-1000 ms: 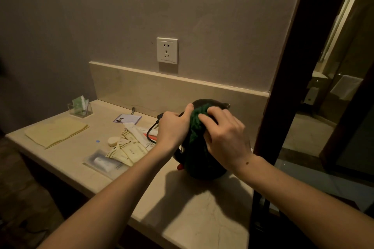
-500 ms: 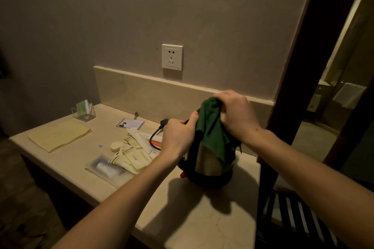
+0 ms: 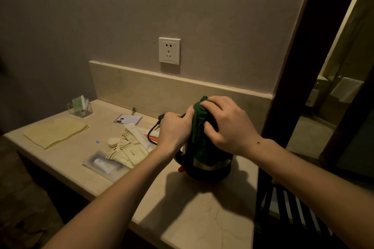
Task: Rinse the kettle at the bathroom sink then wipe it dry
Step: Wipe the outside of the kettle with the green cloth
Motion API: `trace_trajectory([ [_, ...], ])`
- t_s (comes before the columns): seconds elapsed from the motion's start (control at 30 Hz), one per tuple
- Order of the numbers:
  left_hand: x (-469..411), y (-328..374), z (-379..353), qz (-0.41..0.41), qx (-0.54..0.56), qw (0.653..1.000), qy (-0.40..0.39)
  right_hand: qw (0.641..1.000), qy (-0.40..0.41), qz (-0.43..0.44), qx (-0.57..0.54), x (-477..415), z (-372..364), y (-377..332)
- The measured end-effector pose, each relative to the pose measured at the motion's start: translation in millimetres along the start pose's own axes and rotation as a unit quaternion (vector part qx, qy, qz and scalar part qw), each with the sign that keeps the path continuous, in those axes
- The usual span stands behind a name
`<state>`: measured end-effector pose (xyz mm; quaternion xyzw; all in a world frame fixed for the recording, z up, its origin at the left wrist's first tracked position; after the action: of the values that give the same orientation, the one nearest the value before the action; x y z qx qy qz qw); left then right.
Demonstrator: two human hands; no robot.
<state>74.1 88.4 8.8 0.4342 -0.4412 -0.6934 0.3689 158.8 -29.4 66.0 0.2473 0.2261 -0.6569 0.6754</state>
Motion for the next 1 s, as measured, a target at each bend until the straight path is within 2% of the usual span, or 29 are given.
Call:
trace_trajectory([
  [0.07, -3.0, -1.3, -0.2, 0.001, -0.001, 1.000, -0.003, 0.998, 0.045, 0.041, 0.016, 17.7, -4.5, -3.2],
  [0.13, -6.0, -1.9, -1.2, 0.000, 0.005, 1.000, -0.012, 0.989, 0.072, 0.123, 0.045, 40.7, -18.2, -11.7],
  [0.23, -7.5, -2.6, -1.7, -0.004, 0.008, 1.000, -0.020, 0.956, 0.002, 0.275, 0.105, 78.4, -62.1, -29.5],
  [0.33, -6.2, -3.1, -3.6, -0.005, 0.020, 0.999, -0.047, 0.935, -0.045, 0.322, 0.142, 93.1, -86.6, -35.3],
  [0.43, -6.3, -3.0, -1.7, -0.006, 0.015, 0.999, -0.042, 0.939, 0.004, 0.311, 0.145, 83.0, -71.9, -31.6],
  [0.6, -6.8, -4.2, -1.9, 0.016, 0.004, 0.998, -0.058, 0.952, 0.172, 0.194, 0.165, 40.4, -8.1, -7.3],
  [0.7, -3.3, -0.1, 1.1, 0.008, -0.035, 0.997, -0.065, 0.959, 0.186, 0.133, 0.169, 27.3, 5.4, 8.9],
  [0.83, -4.2, 11.8, 5.8, -0.033, -0.105, 0.994, 0.001, 0.976, 0.173, 0.080, 0.107, 37.1, -2.1, 20.1],
  [0.93, -4.6, 13.3, -0.8, -0.021, -0.110, 0.994, 0.016, 0.974, 0.168, 0.114, 0.097, 51.7, -10.6, 13.8],
  [1.0, -1.6, 14.3, 0.1, -0.021, -0.127, 0.990, 0.054, 0.971, 0.158, 0.147, 0.102, 63.0, -18.0, 8.7],
])
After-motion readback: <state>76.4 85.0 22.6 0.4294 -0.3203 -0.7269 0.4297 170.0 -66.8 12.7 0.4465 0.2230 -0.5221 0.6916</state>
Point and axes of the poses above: each hand's wrist, its own x-axis away from the middle knuckle, its own z-axis out of the back of the hand, y = z × x, the point moved 7 cm from there along -x, towards the middle knuckle
